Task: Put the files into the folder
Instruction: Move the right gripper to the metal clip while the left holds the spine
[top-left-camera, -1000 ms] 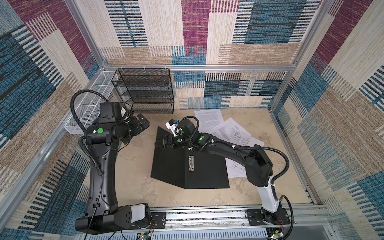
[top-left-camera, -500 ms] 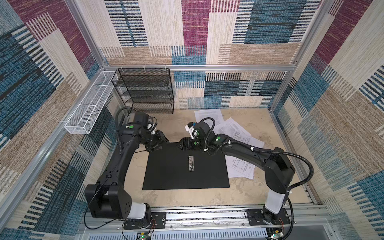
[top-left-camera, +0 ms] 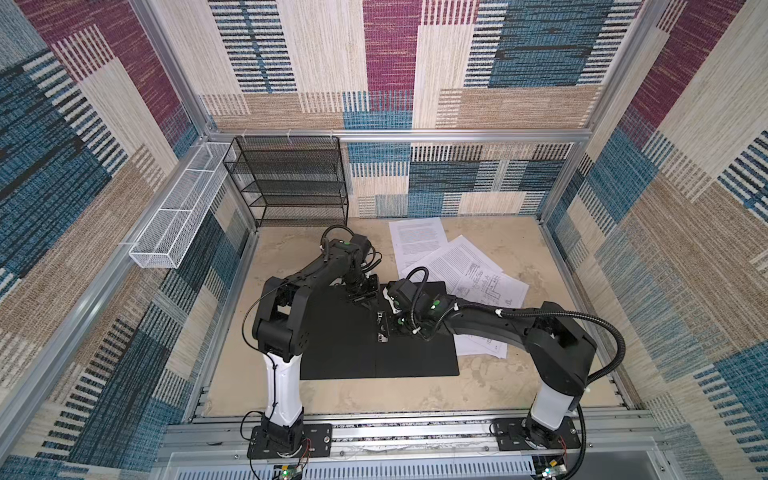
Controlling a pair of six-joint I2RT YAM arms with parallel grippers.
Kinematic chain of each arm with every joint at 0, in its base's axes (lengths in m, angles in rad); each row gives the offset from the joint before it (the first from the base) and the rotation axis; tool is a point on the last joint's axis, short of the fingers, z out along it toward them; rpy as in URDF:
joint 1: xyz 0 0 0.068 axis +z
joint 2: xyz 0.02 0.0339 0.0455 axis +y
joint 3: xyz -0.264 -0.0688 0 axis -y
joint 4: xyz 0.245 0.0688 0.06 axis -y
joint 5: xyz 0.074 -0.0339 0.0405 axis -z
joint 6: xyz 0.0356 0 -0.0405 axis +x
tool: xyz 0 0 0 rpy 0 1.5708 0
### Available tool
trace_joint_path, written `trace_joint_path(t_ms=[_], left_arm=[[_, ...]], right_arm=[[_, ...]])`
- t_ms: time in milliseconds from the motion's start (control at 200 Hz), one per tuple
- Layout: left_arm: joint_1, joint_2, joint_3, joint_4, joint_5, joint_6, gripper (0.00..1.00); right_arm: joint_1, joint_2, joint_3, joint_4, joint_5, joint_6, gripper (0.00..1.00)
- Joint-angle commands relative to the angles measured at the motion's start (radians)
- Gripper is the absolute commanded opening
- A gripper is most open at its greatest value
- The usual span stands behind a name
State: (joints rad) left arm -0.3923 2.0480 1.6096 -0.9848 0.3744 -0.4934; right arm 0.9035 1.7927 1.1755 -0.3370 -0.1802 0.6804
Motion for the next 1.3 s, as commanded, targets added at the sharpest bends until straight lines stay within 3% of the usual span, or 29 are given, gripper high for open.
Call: trace_joint_path(t_ms=[0,336,696,982,1297], left_arm=[[-0.002,0.048,0.024,-0.017,-0.019,0.018,0.24],[-0.008,0.12,0.041,-0.016,-0.005,0.021,0.13],[-0.008,0.126,0.013,0.0,0.018,0.005,0.0],[-0.007,0.124,-0.022,0.009,-0.013,-0.034,0.0],[-0.004,0.125,-0.031,0.011,-0.02,-0.038,0.0]], right_arm=[[0.003,0.013,0.004,0.007,0.035,0.022,0.32],[0.003,0.033,0.006,-0.007,0.06,0.034,0.27],[0.006,0.086,0.065,-0.03,0.047,0.015,0.28],[0.029,0.132,0.118,-0.087,0.077,-0.016,0.28],[0.054,0.14,0.127,-0.079,0.026,-0.023,0.23]])
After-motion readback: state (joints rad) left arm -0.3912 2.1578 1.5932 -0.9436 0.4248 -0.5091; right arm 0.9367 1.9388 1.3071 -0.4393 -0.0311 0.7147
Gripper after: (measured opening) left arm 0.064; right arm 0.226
